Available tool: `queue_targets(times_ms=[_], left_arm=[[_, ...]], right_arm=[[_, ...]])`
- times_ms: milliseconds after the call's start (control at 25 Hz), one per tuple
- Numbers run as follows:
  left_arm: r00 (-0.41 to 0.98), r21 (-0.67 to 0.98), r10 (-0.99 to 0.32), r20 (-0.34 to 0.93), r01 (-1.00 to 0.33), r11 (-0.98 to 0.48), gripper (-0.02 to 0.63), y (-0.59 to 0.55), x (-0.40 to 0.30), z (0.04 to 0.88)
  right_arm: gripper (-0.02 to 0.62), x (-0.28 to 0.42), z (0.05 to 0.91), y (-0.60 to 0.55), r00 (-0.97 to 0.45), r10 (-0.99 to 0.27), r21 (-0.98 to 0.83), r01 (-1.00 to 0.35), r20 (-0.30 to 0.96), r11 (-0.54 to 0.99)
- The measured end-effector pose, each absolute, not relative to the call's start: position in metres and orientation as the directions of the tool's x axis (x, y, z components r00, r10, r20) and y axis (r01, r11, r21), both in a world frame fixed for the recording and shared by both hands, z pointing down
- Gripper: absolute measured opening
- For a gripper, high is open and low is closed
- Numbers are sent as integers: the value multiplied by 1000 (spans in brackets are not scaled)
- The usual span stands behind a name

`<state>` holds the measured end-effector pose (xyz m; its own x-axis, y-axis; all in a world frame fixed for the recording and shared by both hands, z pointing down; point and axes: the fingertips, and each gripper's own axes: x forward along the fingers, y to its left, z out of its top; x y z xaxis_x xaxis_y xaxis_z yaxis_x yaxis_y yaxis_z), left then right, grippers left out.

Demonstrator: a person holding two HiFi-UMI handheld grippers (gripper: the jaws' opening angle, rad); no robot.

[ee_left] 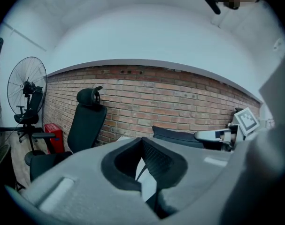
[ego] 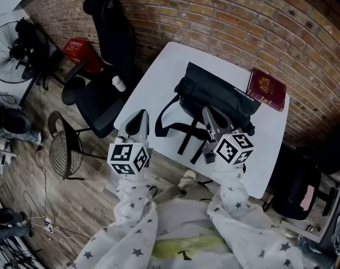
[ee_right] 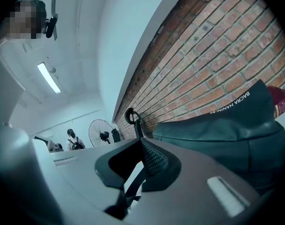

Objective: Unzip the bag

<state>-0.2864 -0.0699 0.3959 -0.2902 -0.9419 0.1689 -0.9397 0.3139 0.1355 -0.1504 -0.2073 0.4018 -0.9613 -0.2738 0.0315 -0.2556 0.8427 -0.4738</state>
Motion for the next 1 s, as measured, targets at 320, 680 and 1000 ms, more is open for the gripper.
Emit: queue_targets(times_ms=[320, 680, 1000], left_arm=[[-211, 136, -961, 180, -962, 236, -2, -109, -287, 399], [-74, 144, -970, 233, -983, 110, -2, -152, -299, 414], [118, 179, -957, 266, -981, -72, 16, -201, -315, 426]], right_arm=[[9, -164, 413, -210, -968, -247, -459, -237, 39, 856], [9, -185, 437, -212, -951, -289, -443, -306, 107, 843], [67, -222, 470, -211, -934, -298, -465, -356, 194, 811]])
